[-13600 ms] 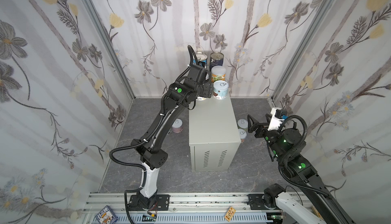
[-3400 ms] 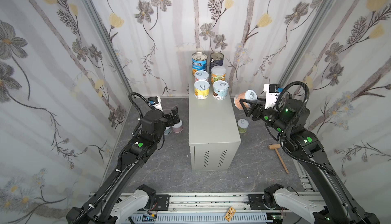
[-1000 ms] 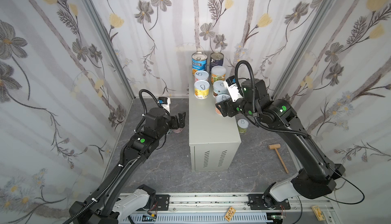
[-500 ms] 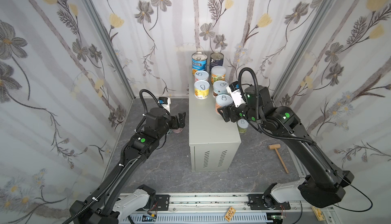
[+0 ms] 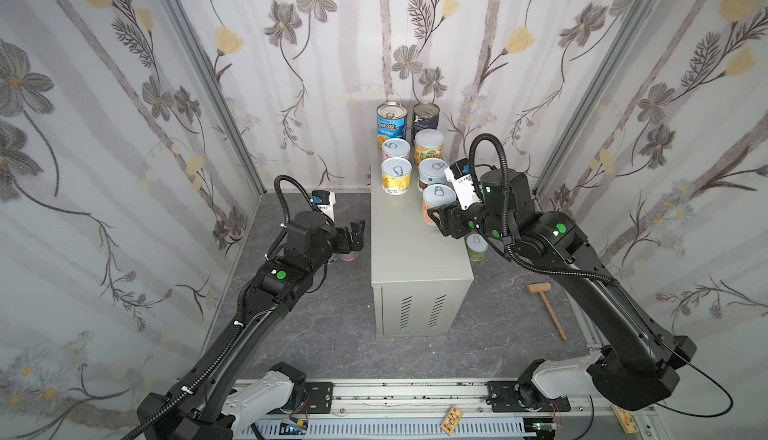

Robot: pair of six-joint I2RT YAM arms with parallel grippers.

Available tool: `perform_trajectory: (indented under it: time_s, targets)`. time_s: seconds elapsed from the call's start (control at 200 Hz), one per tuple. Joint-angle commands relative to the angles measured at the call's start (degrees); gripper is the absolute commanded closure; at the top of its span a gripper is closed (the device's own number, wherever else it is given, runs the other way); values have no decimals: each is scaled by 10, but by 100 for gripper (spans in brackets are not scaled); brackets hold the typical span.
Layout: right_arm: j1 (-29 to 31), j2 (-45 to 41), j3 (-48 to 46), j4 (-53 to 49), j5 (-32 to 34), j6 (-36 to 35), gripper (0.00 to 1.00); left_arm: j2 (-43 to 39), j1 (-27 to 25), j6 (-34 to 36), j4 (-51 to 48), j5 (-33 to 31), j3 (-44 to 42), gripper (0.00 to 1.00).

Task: Place and organize the canned foods onto the counter
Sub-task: 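Lower the held can onto the cabinet top in front of the light-blue can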

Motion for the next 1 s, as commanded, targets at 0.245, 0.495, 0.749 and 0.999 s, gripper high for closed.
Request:
perform_trajectory:
  time_s: [0.245,0.495,0.749,0.999]
  targets:
    - [0,4,-1,33,17,-4,29,0,0,-3,10,-5,5,0]
    - [0,1,-1,32,20,-4,26,3,0,-4,10,-4,6,0]
    - [1,-2,-1,31,11,-5,25,2,0,-4,9,-5,7,0]
    - [0,-12,-6,29,-1,-9,27,3,0,-6,9,-3,7,0]
